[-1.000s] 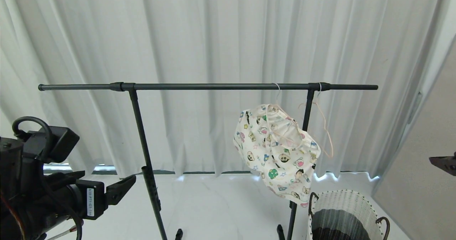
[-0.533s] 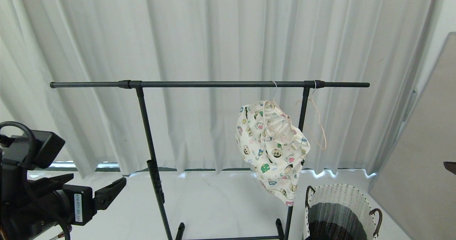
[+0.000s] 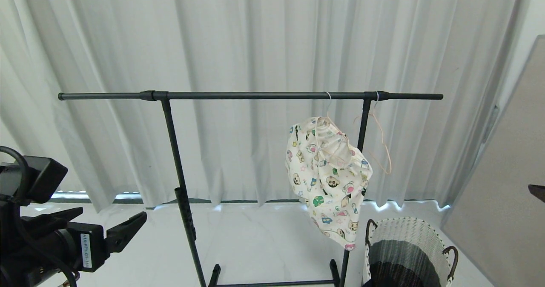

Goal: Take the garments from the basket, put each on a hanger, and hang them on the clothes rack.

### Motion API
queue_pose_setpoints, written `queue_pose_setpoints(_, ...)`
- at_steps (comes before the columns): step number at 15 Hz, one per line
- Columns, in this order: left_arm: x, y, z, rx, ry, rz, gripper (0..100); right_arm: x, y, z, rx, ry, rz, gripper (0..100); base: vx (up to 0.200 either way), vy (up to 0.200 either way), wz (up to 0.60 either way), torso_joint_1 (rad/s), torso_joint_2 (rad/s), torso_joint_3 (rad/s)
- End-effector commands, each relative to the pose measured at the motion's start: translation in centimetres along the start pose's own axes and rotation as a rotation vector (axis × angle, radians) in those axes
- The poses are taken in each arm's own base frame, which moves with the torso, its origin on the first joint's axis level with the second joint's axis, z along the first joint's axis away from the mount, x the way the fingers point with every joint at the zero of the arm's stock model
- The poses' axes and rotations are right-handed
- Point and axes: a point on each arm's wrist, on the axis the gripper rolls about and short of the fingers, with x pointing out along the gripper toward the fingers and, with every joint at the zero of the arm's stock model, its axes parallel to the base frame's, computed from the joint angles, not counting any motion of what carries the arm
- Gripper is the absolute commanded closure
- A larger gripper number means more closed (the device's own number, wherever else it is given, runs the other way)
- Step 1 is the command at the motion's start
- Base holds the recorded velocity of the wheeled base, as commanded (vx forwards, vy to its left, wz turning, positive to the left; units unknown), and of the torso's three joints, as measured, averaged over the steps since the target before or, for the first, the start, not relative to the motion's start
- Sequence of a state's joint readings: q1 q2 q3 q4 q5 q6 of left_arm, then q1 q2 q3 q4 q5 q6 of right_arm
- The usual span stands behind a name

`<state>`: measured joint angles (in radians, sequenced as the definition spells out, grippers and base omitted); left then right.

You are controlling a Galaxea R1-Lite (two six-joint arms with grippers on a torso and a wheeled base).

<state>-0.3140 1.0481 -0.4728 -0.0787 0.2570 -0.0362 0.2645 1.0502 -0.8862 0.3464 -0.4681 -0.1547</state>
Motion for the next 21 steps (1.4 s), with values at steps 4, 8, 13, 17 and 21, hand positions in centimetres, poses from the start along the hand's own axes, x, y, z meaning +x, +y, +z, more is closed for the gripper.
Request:
queue_pose_setpoints(4, 0.0, 0.0, -0.1, 0.0, 0.0, 0.0, 0, 0.1, 0.2, -0.9, -0.017, 0.019, 0.006, 0, 0.0, 0.0, 0.0, -0.223, 0.51, 0.276)
queue_pose_setpoints(8, -0.1, 0.0, -0.1, -0.001, -0.001, 0.002, 0, 0.2, 0.4, -1.9, -0.028, 0.042, 0.008, 0, 0.0, 0.0, 0.0, -0.222, 0.51, 0.287)
queue_pose_setpoints(13, -0.1, 0.0, 0.1, -0.002, -0.007, 0.002, 0, 0.3, 0.6, -3.5, -0.043, 0.079, 0.011, 0, 0.0, 0.0, 0.0, -0.209, 0.48, 0.286)
queue_pose_setpoints(17, -0.1, 0.0, 0.0, -0.001, -0.003, 0.002, 0, 0.0, 0.8, -5.3, -0.057, 0.102, 0.014, 0, 0.0, 0.0, 0.0, -0.188, 0.47, 0.288)
queue_pose_setpoints(21, -0.1, 0.0, 0.0, 0.036, -0.003, 0.002, 0, -0.1, 0.9, -6.2, -0.071, 0.114, 0.016, 0, 0.0, 0.0, 0.0, -0.162, 0.46, 0.296)
